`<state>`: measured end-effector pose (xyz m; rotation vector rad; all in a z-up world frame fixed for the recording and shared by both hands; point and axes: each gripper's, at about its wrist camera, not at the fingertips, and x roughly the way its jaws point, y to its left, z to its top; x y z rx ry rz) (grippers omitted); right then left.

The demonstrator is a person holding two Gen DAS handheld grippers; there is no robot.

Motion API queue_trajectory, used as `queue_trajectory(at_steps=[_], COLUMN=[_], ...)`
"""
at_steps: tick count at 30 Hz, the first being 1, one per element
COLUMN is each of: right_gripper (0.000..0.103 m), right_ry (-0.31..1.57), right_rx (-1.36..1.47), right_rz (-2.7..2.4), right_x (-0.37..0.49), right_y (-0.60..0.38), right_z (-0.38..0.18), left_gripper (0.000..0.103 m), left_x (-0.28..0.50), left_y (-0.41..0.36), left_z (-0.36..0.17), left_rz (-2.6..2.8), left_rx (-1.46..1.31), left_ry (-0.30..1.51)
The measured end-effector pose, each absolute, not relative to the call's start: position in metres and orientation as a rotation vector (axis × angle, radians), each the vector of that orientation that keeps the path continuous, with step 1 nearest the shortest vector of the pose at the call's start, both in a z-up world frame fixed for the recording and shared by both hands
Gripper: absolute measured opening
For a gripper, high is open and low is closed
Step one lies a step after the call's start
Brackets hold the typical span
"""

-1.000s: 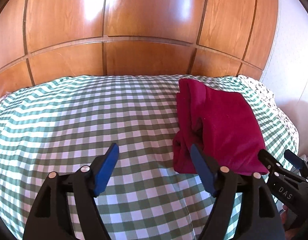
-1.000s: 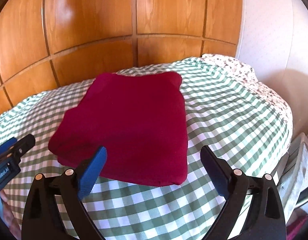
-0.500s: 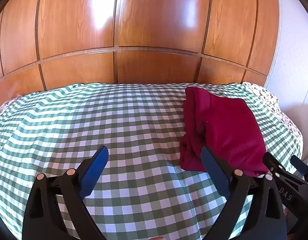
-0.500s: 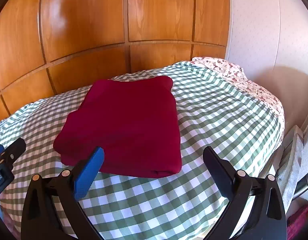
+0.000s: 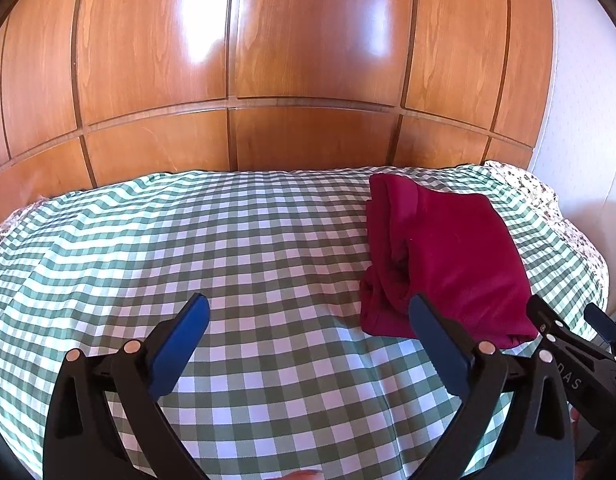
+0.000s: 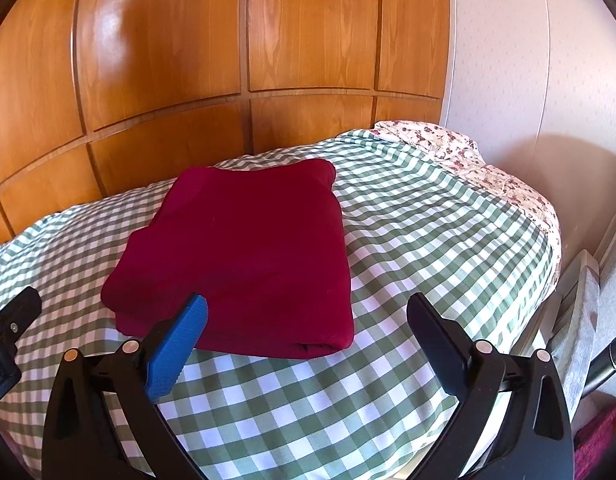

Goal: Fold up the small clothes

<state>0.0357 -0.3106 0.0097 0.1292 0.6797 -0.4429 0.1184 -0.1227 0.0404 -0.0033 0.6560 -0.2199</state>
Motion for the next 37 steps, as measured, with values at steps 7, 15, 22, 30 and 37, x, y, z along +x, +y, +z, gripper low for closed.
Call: queue_trajectory(at_steps=[7,15,22,30,37], right_gripper=[0.099,0.099,0.099,0.099,0.099], right_ry=[0.676,0.675,0.68,0.691,0.702], right_rx=[0.121,0.126,0.115,0.108,0.12], right_rz=[-0.436,-0.428,-0.416,-0.411,-0.404], right_x=[0.037,0.035,0.036,0.036,0.039], right_y=[-0.308,-0.305,-0.3,-0.296,-0.296], right_z=[0.011,0.009,0.007,0.003,-0.001], left_gripper=[0.1,0.1,0.1,0.1,0.1], left_x=[0.12,0.118,0.116,0.119,0.124], left_y=[-0.122,-0.122,-0.12,-0.123,-0.119], left_z=[0.039,0.038,0.042,0.036,0.026], left_rz=[-0.235,-0.251,-0.253,-0.25,-0.214], left_rx=[-0.022,-0.03,-0.035,-0.009,-0.021], left_ry=[0.682,0.685,0.667,0.685,0.718])
